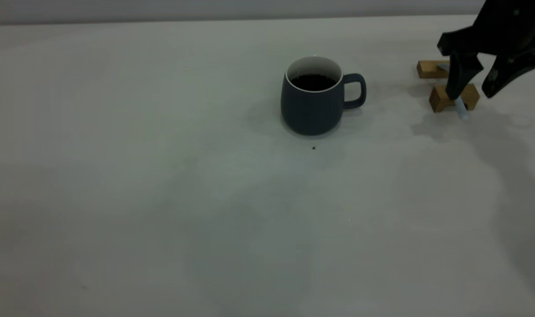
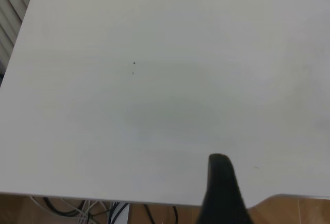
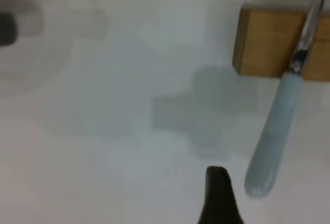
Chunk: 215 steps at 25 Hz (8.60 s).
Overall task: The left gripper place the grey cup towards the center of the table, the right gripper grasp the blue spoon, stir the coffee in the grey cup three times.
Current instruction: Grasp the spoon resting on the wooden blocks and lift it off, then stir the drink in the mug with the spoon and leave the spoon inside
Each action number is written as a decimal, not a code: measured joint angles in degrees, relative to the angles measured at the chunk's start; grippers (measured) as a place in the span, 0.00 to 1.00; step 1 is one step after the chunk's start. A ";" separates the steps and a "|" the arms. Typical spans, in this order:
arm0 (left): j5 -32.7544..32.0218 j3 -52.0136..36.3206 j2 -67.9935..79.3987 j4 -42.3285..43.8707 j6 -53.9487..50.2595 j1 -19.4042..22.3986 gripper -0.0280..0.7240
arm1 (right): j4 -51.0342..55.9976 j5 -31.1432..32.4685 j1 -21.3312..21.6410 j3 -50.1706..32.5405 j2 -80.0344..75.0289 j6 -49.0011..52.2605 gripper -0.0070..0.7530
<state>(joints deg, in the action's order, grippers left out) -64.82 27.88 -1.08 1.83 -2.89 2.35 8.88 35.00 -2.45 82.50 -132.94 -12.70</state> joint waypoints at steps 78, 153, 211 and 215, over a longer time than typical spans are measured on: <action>0.00 0.00 0.00 0.00 0.00 0.00 0.82 | 87.26 31.48 -2.75 2.19 -2.26 58.46 0.17; 0.00 0.00 0.00 0.00 0.00 0.00 0.82 | 82.96 29.27 -1.48 12.32 -18.24 41.67 0.15; 0.00 0.00 0.00 0.00 0.00 0.00 0.82 | 64.68 34.07 -0.19 12.48 -16.50 39.31 0.14; 0.00 0.00 0.00 0.00 0.00 0.00 0.82 | 65.32 34.12 -0.19 12.48 -16.50 39.66 0.17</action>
<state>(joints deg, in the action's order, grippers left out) -64.82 27.88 -1.08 1.83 -2.89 2.35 74.21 69.12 -2.64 94.97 -149.44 26.95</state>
